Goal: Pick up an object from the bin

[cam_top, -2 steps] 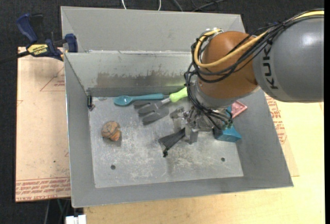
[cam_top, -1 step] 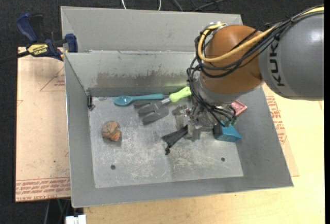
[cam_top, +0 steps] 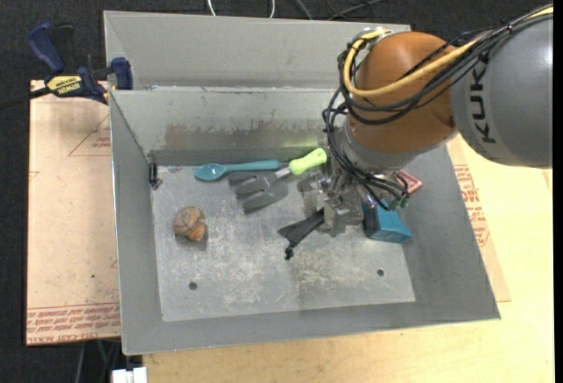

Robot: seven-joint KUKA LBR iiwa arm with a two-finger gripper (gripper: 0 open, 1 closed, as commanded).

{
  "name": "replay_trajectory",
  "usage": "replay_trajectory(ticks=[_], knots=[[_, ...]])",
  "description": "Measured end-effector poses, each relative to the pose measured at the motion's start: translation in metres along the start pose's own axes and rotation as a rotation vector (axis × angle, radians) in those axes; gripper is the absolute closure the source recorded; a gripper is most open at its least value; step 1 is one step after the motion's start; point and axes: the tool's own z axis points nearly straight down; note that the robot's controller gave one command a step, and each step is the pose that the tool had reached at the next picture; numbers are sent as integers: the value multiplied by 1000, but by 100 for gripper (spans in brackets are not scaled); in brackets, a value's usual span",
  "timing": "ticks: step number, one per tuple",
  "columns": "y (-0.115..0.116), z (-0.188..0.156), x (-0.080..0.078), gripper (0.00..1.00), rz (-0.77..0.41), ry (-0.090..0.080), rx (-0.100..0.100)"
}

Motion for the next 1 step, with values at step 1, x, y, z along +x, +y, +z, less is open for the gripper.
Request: replay_trajectory(ticks=[1], knots=[[1,-41,0,100,2,3,-2]])
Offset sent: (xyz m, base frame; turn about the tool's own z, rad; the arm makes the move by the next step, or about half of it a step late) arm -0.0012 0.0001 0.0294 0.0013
